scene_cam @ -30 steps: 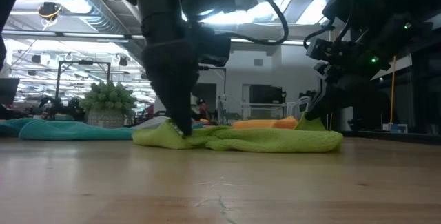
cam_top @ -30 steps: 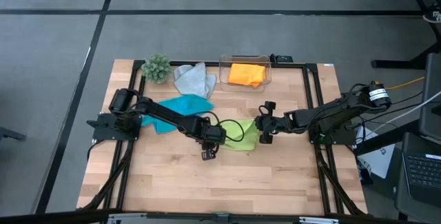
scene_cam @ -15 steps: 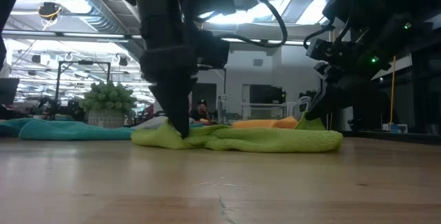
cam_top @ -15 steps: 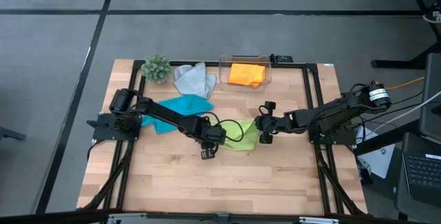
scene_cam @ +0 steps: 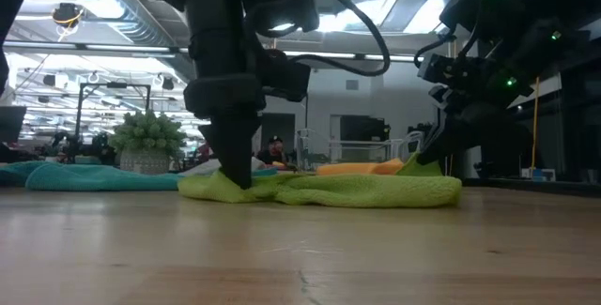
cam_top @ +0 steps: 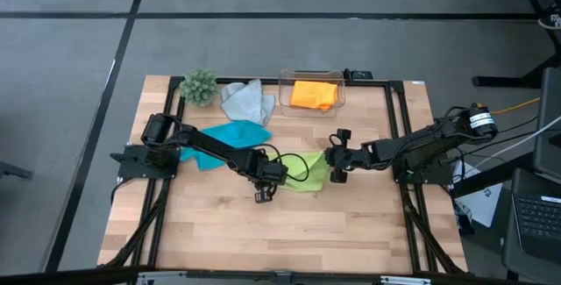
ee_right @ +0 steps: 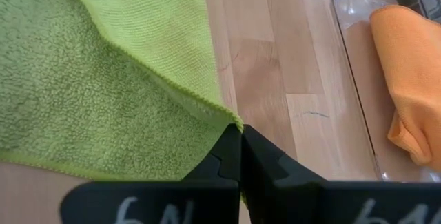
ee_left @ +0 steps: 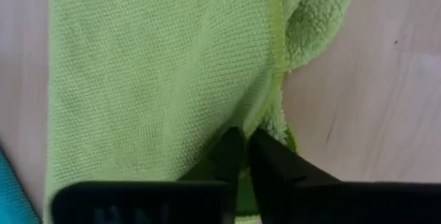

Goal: Fold microfiber towels
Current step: Fold the green microfiber cloth

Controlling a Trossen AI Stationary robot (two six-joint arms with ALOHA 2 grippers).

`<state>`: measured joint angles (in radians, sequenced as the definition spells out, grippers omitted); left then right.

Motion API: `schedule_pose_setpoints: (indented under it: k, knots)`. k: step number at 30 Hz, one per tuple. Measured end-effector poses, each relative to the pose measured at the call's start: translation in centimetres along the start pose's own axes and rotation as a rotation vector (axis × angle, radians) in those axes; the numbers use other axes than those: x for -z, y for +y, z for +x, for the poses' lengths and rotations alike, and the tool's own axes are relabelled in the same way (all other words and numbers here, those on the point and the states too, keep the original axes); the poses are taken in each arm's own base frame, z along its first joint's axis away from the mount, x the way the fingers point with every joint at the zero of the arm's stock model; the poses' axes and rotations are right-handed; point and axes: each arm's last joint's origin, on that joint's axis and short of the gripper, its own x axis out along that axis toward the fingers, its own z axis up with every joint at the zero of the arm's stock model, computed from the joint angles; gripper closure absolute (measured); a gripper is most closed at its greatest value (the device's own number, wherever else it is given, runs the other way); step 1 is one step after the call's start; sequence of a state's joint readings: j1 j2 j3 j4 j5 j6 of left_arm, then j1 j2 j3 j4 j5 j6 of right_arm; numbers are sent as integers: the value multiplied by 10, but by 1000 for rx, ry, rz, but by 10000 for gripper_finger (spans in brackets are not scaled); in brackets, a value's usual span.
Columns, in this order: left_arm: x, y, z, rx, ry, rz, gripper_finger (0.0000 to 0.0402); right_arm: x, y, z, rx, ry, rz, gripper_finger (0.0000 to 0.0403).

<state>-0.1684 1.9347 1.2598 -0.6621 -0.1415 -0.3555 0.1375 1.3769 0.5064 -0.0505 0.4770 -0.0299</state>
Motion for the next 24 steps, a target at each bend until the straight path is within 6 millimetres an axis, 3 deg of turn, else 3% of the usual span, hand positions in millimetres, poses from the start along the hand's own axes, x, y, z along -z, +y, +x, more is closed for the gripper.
schedule_pose_setpoints:
  k: [6, 9, 12, 17, 24]
  knots:
    - [0, 1, -1, -38, -11, 2, 400, 0, 0, 0, 0, 0, 0, 400]
    - [-2, 4, -12, -72, -24, 1, 401, 0, 0, 0, 8, 0, -1, 400]
    - [-8, 7, -34, -156, -40, 5, 401, -3, -2, -1, 59, -4, -4, 400]
    - [-21, 12, -78, -328, -45, 28, 401, -28, -8, -9, 128, -13, -51, 400]
    - [-32, 22, -133, -531, -41, 66, 401, -77, -33, -43, 392, 108, -193, 400]
